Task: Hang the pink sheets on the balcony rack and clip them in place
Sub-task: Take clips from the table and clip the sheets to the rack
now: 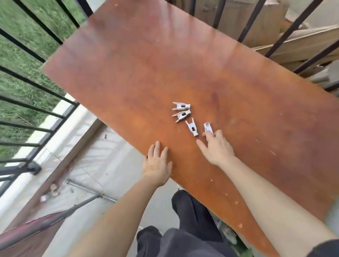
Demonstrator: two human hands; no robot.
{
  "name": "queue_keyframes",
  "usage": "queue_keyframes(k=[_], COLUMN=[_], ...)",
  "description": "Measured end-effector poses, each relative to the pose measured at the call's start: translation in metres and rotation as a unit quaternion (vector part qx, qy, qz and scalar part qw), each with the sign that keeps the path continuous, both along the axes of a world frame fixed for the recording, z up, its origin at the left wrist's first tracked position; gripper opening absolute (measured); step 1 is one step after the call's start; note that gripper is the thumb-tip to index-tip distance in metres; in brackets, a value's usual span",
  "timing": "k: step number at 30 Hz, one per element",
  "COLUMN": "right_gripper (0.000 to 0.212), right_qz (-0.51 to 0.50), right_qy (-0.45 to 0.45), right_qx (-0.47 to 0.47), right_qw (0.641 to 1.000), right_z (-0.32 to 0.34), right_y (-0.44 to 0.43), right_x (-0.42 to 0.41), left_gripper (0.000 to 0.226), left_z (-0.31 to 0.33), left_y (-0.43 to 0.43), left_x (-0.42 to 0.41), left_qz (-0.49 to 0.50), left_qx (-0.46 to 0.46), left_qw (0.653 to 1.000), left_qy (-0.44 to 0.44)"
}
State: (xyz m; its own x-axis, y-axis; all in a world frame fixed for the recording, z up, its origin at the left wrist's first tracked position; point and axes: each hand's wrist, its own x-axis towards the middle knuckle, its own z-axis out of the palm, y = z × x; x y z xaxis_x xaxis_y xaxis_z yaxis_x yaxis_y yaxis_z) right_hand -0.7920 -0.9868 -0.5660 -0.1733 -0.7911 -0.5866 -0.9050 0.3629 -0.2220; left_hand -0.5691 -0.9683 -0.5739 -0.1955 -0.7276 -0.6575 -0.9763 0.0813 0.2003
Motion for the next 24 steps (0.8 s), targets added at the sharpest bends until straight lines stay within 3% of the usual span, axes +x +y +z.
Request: queue_keyframes(k=[3, 7, 11, 17, 24], right_gripper=[0.021, 0.009, 0.012, 0.005, 0.043], right_qz=[-0.009, -0.052, -0.030, 0.039, 0.188], right_qy=[0.001, -0.004, -0.030, -0.154, -0.307], right_qx=[-0.010, -0.047, -0.111, -0.177, -0.246], right_qw=[1.000, 0.998, 0.993, 0.971, 0.900], right_z=[-0.003, 0.005, 0.030, 0.082, 0.167], right_y=[-0.003, -0.002, -0.011, -0.045, -0.027], right_x=[0.001, 0.000, 0.022, 0.125, 0.322], left_gripper=[0.055, 0.052, 0.045, 0.045, 0.049], left_z=[0.002, 0.015, 0.048, 0.111, 0.195], left_y=[-0.007, -0.016, -0.013, 0.008, 0.087], left_x=[0.007, 0.016, 0.046, 0.150, 0.312], left_qz=[-0.002, 0.035, 0.110, 0.216, 0.316], left_qx=[0.020, 0.052, -0.003, -0.123, -0.332], left_qw=[1.000, 0.997, 0.993, 0.968, 0.888], left_qy=[0.015, 0.034, 0.052, 0.028, -0.018])
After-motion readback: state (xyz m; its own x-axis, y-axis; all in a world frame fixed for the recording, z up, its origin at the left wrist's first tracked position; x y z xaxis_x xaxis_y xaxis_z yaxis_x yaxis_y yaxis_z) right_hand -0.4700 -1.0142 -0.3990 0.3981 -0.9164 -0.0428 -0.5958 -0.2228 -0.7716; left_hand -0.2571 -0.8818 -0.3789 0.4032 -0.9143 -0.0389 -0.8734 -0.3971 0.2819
